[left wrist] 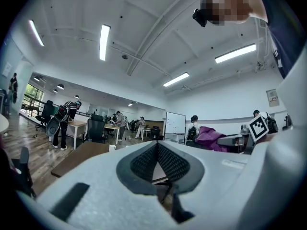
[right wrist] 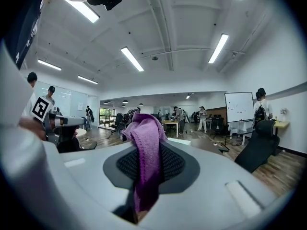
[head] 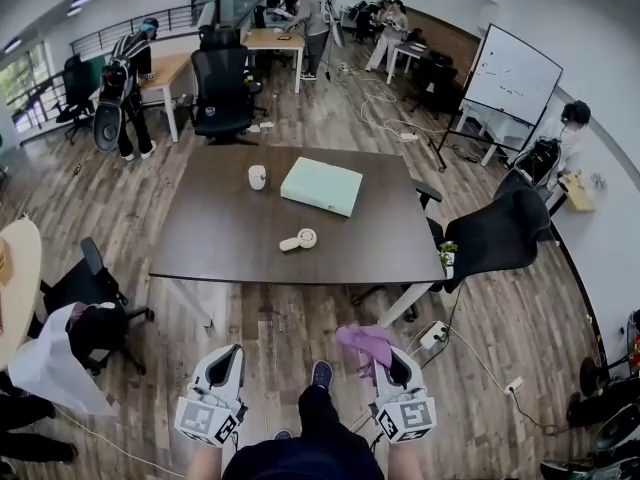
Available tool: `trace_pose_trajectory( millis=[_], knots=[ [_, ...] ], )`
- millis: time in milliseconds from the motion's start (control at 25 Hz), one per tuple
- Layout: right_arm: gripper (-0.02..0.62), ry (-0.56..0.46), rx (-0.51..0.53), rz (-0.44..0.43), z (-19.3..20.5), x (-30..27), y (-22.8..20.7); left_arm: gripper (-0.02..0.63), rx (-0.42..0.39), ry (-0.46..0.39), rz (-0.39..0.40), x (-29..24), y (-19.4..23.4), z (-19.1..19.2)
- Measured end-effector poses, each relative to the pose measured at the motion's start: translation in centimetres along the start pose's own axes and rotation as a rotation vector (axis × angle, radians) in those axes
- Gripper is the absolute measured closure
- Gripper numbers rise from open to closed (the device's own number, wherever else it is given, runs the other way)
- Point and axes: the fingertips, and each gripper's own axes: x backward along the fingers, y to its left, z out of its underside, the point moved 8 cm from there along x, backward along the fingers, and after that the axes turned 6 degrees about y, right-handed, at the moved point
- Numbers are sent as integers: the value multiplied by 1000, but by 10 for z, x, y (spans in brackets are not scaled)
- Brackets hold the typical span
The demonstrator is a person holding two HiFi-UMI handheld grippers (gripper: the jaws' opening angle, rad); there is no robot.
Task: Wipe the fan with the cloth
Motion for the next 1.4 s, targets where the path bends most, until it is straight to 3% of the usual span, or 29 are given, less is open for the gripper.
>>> trace_pose_trajectory(
  millis=[600,1400],
  knots=[
    [520,25,-5,-28,-12,-102,-62,611,11,15,-18,-106,38,-6],
    [520,87,-23,-166,-48,-247,-213,611,-12,50,-137,-289,36,-58]
  ],
)
